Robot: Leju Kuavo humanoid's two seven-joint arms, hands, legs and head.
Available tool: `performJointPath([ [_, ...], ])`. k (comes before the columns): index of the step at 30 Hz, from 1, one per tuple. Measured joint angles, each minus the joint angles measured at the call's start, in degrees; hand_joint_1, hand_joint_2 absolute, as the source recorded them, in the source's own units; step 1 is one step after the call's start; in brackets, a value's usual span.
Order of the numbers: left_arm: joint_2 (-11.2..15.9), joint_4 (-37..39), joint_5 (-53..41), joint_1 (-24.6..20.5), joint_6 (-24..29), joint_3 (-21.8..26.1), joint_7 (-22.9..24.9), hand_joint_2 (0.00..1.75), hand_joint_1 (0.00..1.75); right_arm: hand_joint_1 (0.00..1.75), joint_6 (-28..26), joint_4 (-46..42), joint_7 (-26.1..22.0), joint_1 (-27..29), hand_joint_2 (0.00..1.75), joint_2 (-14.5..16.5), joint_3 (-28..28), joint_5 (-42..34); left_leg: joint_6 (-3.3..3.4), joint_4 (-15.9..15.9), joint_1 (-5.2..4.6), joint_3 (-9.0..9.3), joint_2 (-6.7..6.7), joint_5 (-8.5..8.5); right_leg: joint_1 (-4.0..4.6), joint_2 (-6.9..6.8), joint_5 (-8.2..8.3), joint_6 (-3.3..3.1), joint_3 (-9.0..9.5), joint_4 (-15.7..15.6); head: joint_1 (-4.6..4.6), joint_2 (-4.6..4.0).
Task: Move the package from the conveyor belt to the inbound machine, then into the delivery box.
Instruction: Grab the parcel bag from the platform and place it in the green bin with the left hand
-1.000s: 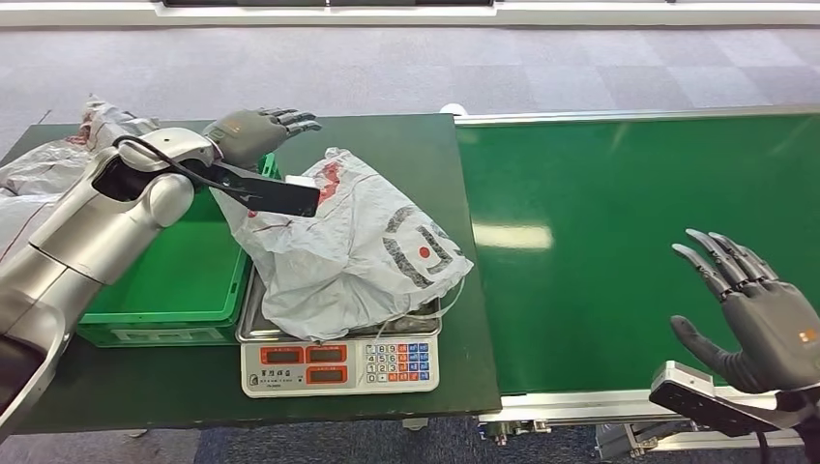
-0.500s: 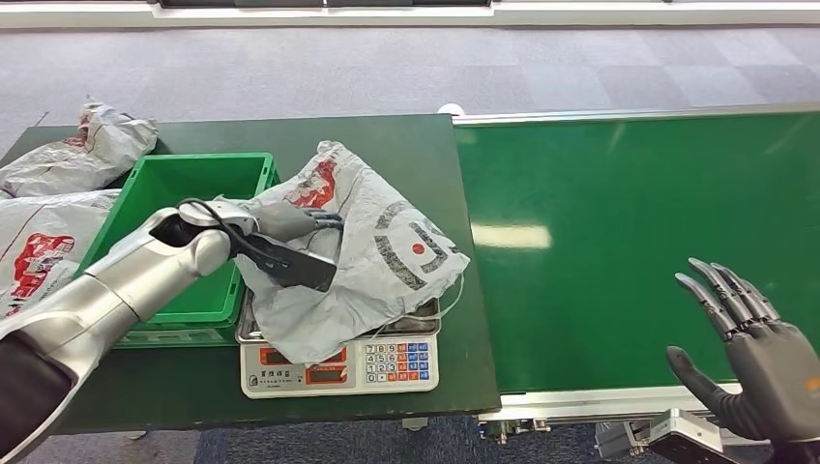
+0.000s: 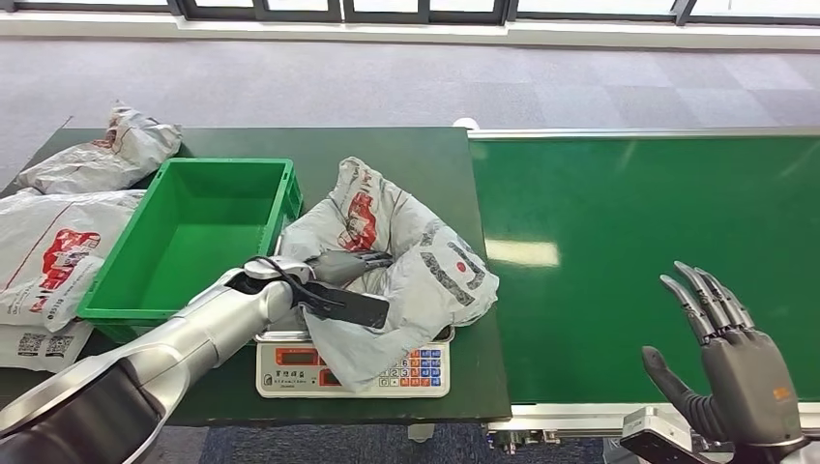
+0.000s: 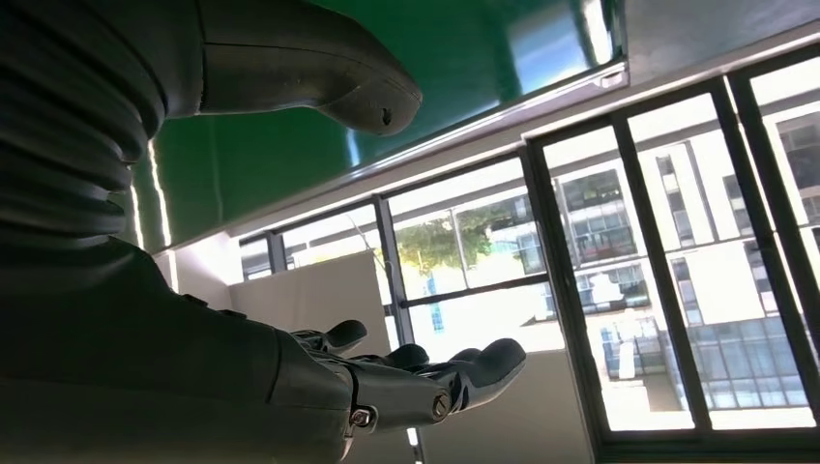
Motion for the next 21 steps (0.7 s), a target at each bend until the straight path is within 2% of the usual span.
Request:
performJointPath([
  [4, -1.6, 1.0, -1.9, 0.1, 2.7, 0.7, -0.2, 1.75, 1.75, 0.0, -1.0, 0.2, -0.3, -0.8, 1.75, 0.6, 0.8, -0.1, 0.02, 0.0, -0.03, -0.06, -0.02, 0.01, -0.04, -0.01, 0.15, 0.09, 0.01, 0.0, -0.01, 0.0],
  [11, -1.8, 1.2, -6.7, 0.0, 7.2, 1.3, 0.6, 1.75, 1.75, 0.0, -1.9, 1.5, -0.3, -2.6, 1.75, 1.8, 2.5, -0.1, -0.02, 0.0, -0.01, -0.12, 0.26, -0.03, 0.0, 0.2, 0.18, 0.03, -0.2, 0.0, -0.01, 0.0],
  [16, -0.4, 0.0, -11.6, 0.2, 10.2, 1.9, 2.2, 1.75, 1.75, 0.0, -2.7, 1.7, -0.4, -1.6, 1.75, 2.7, 2.8, -0.6, -0.2, -0.1, 0.04, -0.02, 0.71, -0.14, 0.06, 0.65, 0.22, -0.12, -0.36, 0.0, -0.01, 0.0],
  [21, 2.7, -3.4, -16.0, 0.6, 11.6, 3.4, 3.9, 1.75, 1.75, 0.0, -3.1, 1.3, -1.1, 1.2, 1.75, 3.7, 2.5, -0.8, -0.38, -0.3, 0.05, 0.42, 1.26, -0.37, 0.09, 1.18, 0.13, -0.33, -0.25, 0.1, 0.0, 0.0],
])
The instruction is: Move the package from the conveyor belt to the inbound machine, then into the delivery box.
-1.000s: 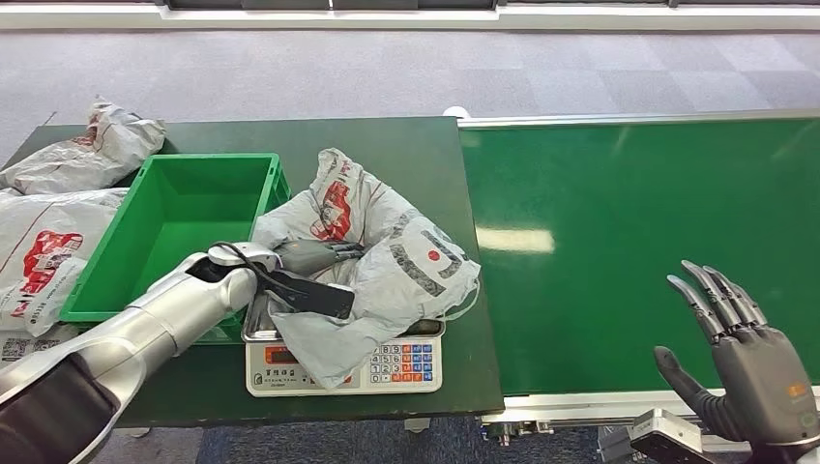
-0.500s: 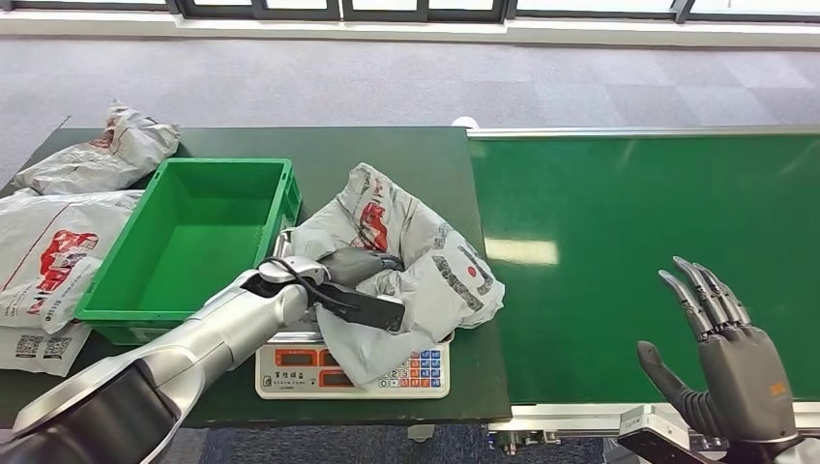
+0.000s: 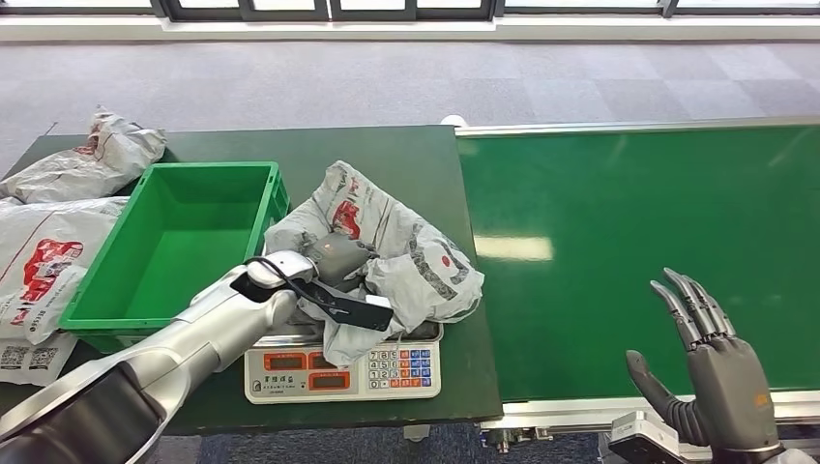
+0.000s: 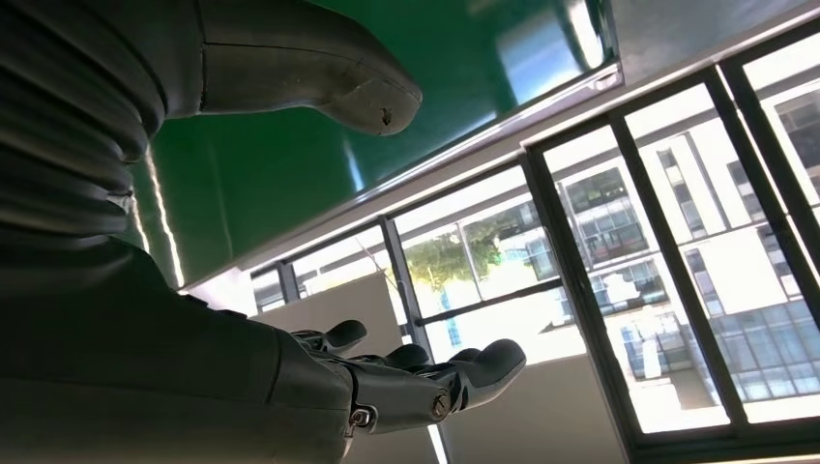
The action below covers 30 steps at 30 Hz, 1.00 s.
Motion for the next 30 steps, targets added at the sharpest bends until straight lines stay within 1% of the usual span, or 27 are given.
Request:
performJointPath([
  [5, 5.7, -7.3, -3.4, 0.8, -0.5, 4.4, 2.3, 1.75, 1.75, 0.0, -0.1, -2.1, -1.0, 4.5, 1.75, 0.9, -2.2, -0.8, -0.17, 0.0, 0.03, 0.02, 0.24, 0.08, 0.03, 0.31, 0.05, -0.16, -0.34, 0.1, -0.02, 0.0],
  [9, 11.1, -14.5, -5.5, 0.7, -0.7, 9.6, 4.7, 1.75, 1.75, 0.0, 0.3, -3.8, -1.8, 6.9, 1.75, 1.8, -4.3, -1.1, -0.43, 0.0, 0.08, -0.33, 0.29, 0.42, 0.08, 0.35, 0.39, -0.39, -1.13, 0.2, -0.02, 0.0],
  [14, 17.9, -23.4, -6.3, -1.6, -1.4, 16.9, 7.6, 1.75, 1.75, 0.0, 1.2, -4.9, -2.3, 8.2, 1.75, 2.6, -6.4, -1.5, -0.44, 0.0, 0.11, -0.84, 0.43, 0.5, 0.1, 0.47, 0.52, -0.46, -1.68, 0.3, -0.01, 0.0],
  [17, 22.4, -28.6, -5.7, -3.3, -2.0, 21.7, 8.5, 1.75, 1.75, 0.0, 1.0, -5.4, -2.8, 9.1, 1.75, 3.9, -6.9, -0.3, -0.44, 0.0, 0.12, -0.92, 0.5, 0.5, 0.12, 0.53, 0.52, -0.47, -1.8, 0.3, -0.02, 0.0],
  [19, 24.7, -31.8, -5.4, -3.8, -2.1, 24.9, 9.0, 1.75, 1.75, 0.0, 0.9, -5.6, -3.0, 9.4, 1.75, 4.9, -7.0, 0.8, -0.45, 0.0, 0.14, -0.96, 0.52, 0.49, 0.14, 0.57, 0.51, -0.48, -1.85, 0.3, -0.02, 0.0],
  [23, 27.5, -37.0, -5.9, -3.9, -2.0, 30.2, 10.4, 1.75, 1.75, 0.0, 0.7, -5.9, -2.7, 9.6, 1.75, 6.4, -7.0, 2.5, -0.45, 0.0, 0.14, -1.02, 0.48, 0.49, 0.14, 0.58, 0.49, -0.49, -1.87, 0.3, -0.02, 0.0],
  [26, 28.5, -39.5, -6.7, -3.7, -1.8, 32.5, 11.0, 1.75, 1.75, 0.0, 0.6, -6.1, -2.3, 9.6, 1.75, 7.1, -7.0, 2.9, -0.44, 0.0, 0.13, -1.03, 0.47, 0.5, 0.12, 0.57, 0.5, -0.48, -1.86, 0.3, -0.02, 0.0],
  [30, 29.5, -41.7, -7.5, -3.0, -1.8, 34.6, 11.5, 1.75, 1.75, 0.0, 0.7, -6.1, -2.2, 9.5, 1.75, 7.8, -7.0, 3.5, -0.44, 0.0, 0.12, -1.02, 0.48, 0.5, 0.09, 0.56, 0.52, -0.47, -1.83, 0.3, -0.02, 0.0],
])
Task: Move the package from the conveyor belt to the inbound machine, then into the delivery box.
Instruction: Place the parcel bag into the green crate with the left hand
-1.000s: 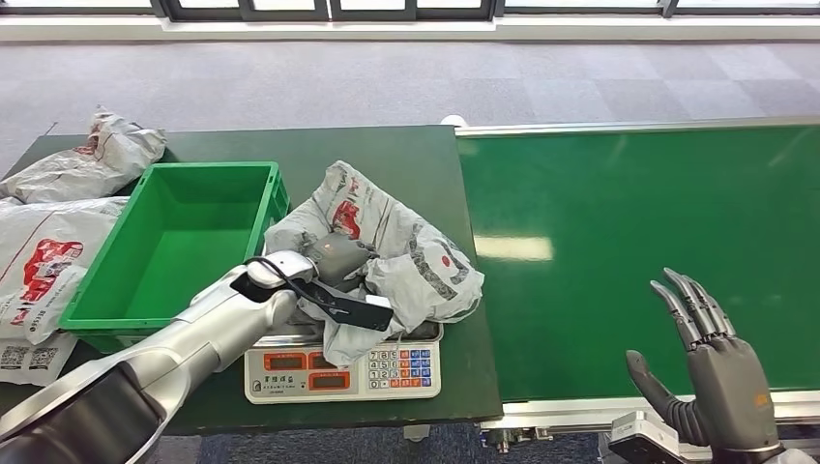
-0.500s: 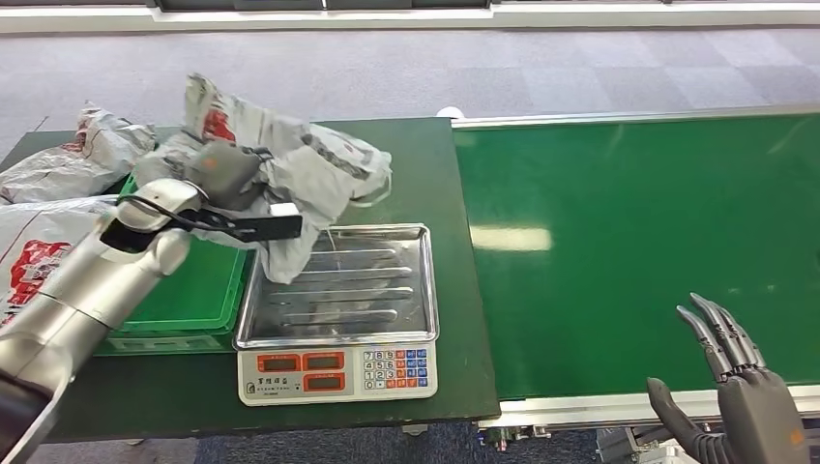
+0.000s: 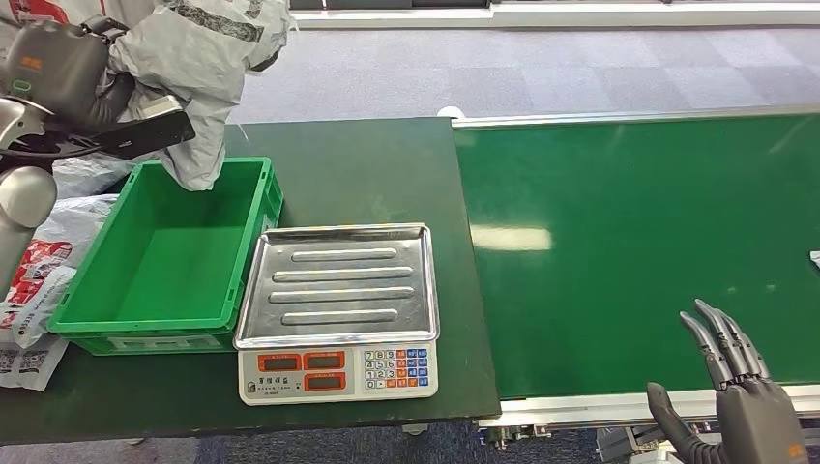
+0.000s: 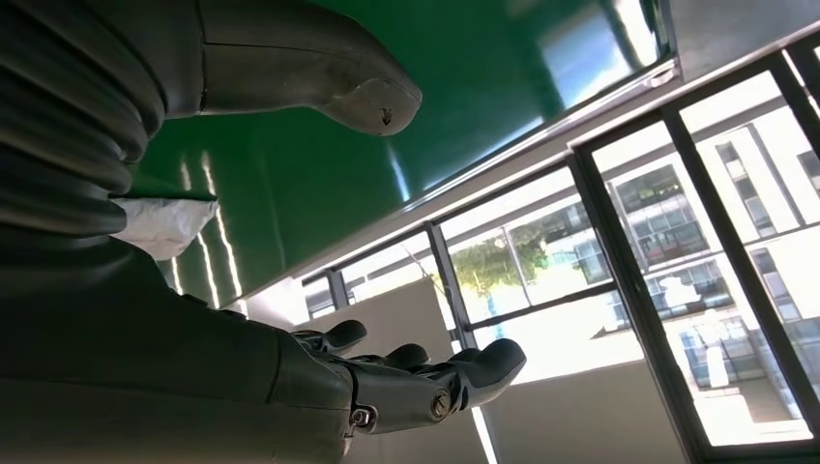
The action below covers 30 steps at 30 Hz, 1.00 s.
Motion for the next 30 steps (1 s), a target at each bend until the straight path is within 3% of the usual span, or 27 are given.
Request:
performJointPath([
  [5, 1.2, -2.2, -1.4, 4.9, -0.5, 3.9, -0.7, 1.75, 1.75, 0.0, 0.0, -0.1, 0.0, -0.1, 1.75, 1.5, 0.1, 1.9, -0.01, 0.0, 0.0, 0.02, 0.05, 0.0, 0.01, 0.01, -0.01, -0.01, -0.03, 0.0, -0.01, 0.0],
  [10, 1.5, -2.9, -3.2, 13.4, 0.1, 8.3, -2.8, 1.75, 1.75, 0.0, -0.8, -0.7, 1.2, 0.7, 1.75, 2.4, 0.2, 2.5, -0.02, 0.0, 0.0, 0.02, 0.06, -0.01, 0.01, 0.01, -0.05, -0.06, -0.04, 0.0, -0.01, 0.0],
  [21, 1.5, -7.2, -7.4, 41.5, -0.2, 21.7, -4.6, 1.75, 1.72, 0.0, -1.0, -0.9, 1.4, 1.0, 1.75, 3.7, 0.7, 4.4, -0.05, -0.1, -0.01, 0.0, 0.38, -0.15, 0.0, 0.4, -0.13, -0.08, -0.19, 0.0, -0.01, 0.0],
  [23, 1.5, -8.1, -7.6, 45.4, -0.9, 24.1, -4.6, 1.75, 0.93, 0.0, -1.2, -0.9, 1.5, 1.1, 1.75, 3.9, 1.0, 4.6, -0.04, -0.1, 0.0, -0.03, 0.33, -0.16, 0.01, 0.37, -0.15, -0.07, -0.21, 0.0, -0.01, 0.0],
  [25, 1.5, -8.6, -8.7, 47.9, -1.2, 25.6, -4.4, 0.87, 0.09, 0.0, -1.2, -0.9, 1.7, 1.1, 1.75, 4.0, 1.2, 4.6, -0.04, -0.1, 0.0, -0.07, 0.27, -0.16, 0.01, 0.28, -0.16, -0.07, -0.2, 0.0, -0.01, 0.0],
  [27, 1.4, -8.7, -10.6, 49.3, -1.3, 26.3, -4.1, 0.0, 0.0, 0.0, -1.2, -0.9, 1.8, 1.2, 1.75, 4.1, 1.4, 4.8, -0.03, -0.1, 0.0, -0.22, 0.24, -0.17, 0.01, 0.21, -0.17, -0.07, -0.17, 0.0, -0.01, 0.0],
  [30, 0.9, -8.2, -14.3, 49.9, 0.5, 26.5, -3.4, 0.0, 0.0, 0.0, -1.2, -0.9, 2.1, 1.4, 1.75, 4.2, 1.6, 5.1, -0.02, -0.1, 0.0, -0.44, 0.23, -0.23, 0.01, 0.13, -0.25, -0.06, -0.12, 0.0, -0.01, 0.0],
])
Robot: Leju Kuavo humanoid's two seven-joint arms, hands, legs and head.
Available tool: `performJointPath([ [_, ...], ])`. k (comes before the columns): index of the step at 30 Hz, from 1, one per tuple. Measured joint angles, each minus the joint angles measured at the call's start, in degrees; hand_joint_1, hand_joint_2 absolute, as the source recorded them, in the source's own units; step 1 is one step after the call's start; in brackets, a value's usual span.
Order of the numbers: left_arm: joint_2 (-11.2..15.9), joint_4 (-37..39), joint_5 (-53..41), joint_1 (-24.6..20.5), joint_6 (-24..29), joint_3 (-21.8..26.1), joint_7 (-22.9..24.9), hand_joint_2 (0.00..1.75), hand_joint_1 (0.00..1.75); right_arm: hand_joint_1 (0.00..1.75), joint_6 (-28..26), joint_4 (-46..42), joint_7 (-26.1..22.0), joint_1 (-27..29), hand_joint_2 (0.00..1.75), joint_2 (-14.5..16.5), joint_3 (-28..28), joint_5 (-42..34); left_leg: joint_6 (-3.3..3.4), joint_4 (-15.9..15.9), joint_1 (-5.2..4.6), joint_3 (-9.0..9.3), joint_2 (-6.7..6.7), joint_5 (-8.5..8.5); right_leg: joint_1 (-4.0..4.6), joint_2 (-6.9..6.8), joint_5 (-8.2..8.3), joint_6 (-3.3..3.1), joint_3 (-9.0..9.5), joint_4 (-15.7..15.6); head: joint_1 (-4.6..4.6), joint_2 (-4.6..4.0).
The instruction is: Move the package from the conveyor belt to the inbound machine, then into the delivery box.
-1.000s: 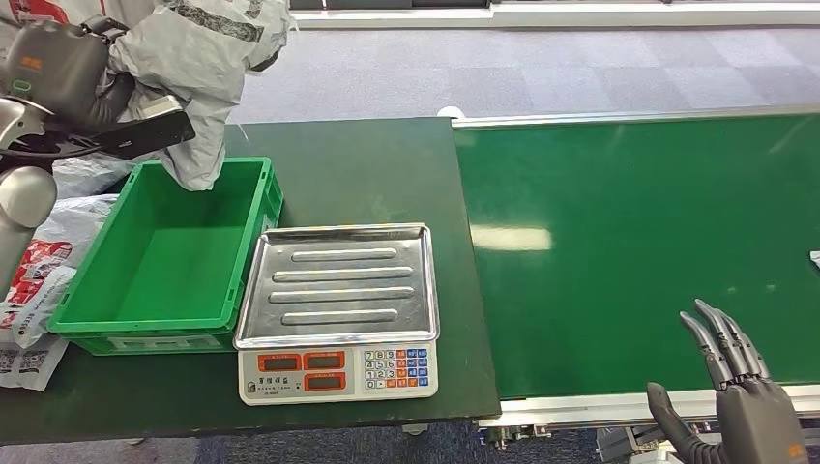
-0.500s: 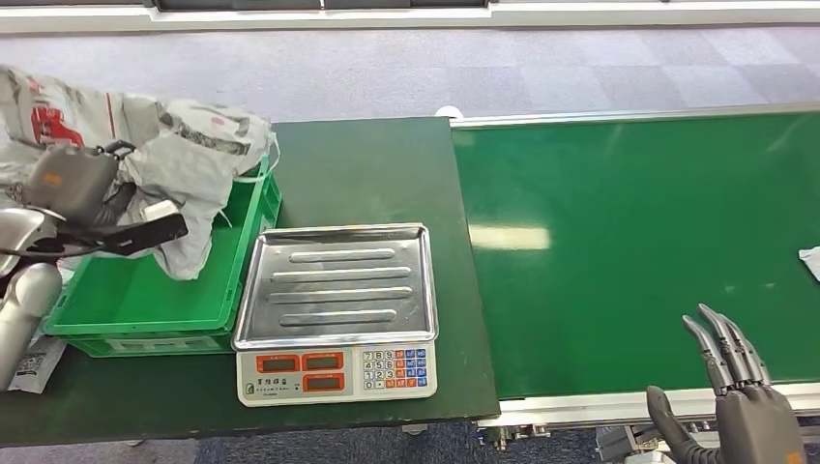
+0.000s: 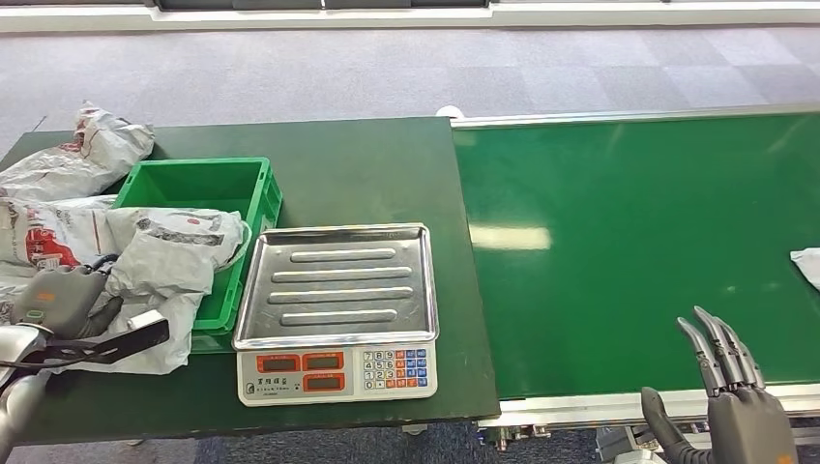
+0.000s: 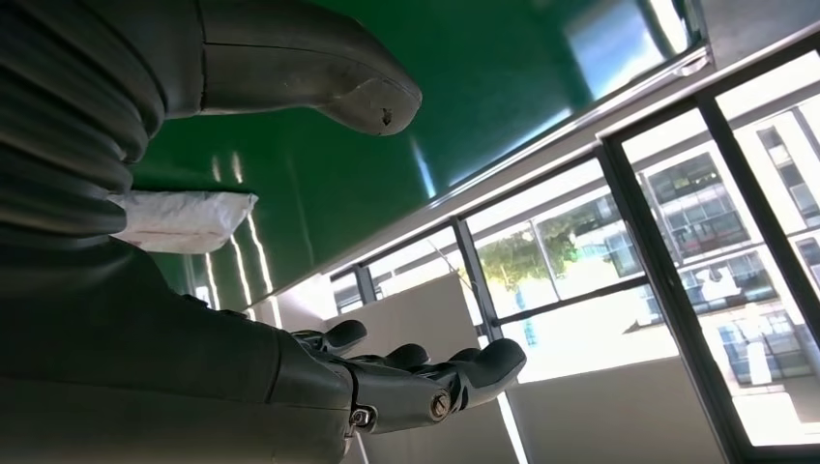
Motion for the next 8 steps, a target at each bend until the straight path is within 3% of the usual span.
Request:
performJointPath([
  [8, -2.3, -0.5, -0.3, -1.1, 6.0, 0.5, -0.2, 0.0, 0.0, 0.0, 0.0, -1.3, -0.1, 1.5, 1.75, 0.6, 0.0, 0.7, -0.01, 0.0, 0.01, 0.19, 0.0, 0.01, 0.01, -0.04, 0.02, -0.01, -0.02, 0.0, 0.0, 0.0],
])
